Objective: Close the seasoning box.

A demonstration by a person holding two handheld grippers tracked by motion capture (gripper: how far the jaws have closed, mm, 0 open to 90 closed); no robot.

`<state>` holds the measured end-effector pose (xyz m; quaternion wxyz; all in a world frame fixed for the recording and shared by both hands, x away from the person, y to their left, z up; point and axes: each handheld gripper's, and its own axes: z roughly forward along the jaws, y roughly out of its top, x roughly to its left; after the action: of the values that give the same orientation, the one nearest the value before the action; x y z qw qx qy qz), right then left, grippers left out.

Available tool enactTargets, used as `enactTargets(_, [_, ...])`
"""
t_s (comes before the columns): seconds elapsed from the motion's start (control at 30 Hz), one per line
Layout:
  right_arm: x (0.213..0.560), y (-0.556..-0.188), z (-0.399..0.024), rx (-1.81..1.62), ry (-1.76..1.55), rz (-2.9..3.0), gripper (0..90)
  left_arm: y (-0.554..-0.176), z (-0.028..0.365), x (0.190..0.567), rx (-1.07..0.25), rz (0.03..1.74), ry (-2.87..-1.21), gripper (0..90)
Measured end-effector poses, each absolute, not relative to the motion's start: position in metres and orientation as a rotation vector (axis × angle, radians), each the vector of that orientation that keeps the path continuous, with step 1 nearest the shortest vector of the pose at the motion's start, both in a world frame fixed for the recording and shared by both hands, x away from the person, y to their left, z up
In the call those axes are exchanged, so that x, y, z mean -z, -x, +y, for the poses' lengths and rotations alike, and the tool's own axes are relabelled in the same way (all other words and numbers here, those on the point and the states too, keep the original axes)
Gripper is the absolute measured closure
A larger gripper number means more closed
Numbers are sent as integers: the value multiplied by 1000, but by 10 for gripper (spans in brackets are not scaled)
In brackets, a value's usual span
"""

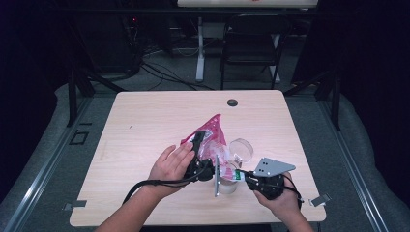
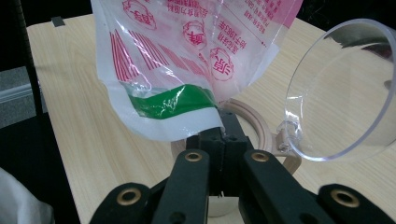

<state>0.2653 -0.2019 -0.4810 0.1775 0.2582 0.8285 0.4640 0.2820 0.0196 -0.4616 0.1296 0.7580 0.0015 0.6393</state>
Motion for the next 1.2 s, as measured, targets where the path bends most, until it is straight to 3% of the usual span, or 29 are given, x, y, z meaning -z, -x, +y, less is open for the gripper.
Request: enactTargets(1.2, [484,-267,-204,-1300,-750,2343,900,-279,17,460,-1853,-8,-2200,627])
